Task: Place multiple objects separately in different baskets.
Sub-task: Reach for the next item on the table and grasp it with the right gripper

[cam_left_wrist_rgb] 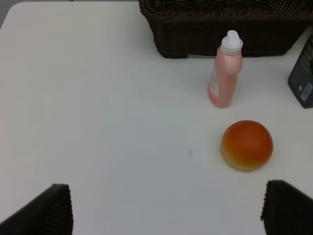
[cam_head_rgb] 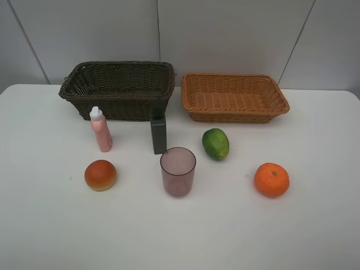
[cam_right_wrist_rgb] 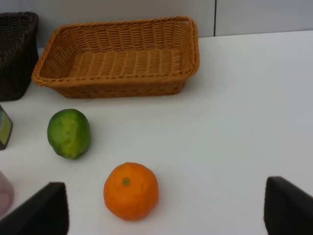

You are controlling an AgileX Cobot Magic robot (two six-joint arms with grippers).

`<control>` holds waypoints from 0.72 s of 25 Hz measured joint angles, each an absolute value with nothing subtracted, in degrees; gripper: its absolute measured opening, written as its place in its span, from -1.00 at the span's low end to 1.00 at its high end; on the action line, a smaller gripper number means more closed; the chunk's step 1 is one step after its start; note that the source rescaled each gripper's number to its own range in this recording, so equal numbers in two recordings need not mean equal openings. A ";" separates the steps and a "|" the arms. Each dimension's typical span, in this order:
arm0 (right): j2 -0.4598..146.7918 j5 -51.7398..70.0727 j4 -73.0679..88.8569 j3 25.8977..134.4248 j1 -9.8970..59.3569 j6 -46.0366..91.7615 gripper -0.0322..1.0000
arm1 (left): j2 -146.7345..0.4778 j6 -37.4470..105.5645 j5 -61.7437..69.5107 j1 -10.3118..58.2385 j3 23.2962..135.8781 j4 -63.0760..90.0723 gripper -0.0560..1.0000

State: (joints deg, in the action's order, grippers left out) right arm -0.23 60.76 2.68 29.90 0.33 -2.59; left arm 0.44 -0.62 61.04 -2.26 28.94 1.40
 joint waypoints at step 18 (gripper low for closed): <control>-0.23 60.76 2.68 29.90 0.33 -2.59 0.56 | 0.44 -0.62 61.04 -2.26 28.94 1.40 1.00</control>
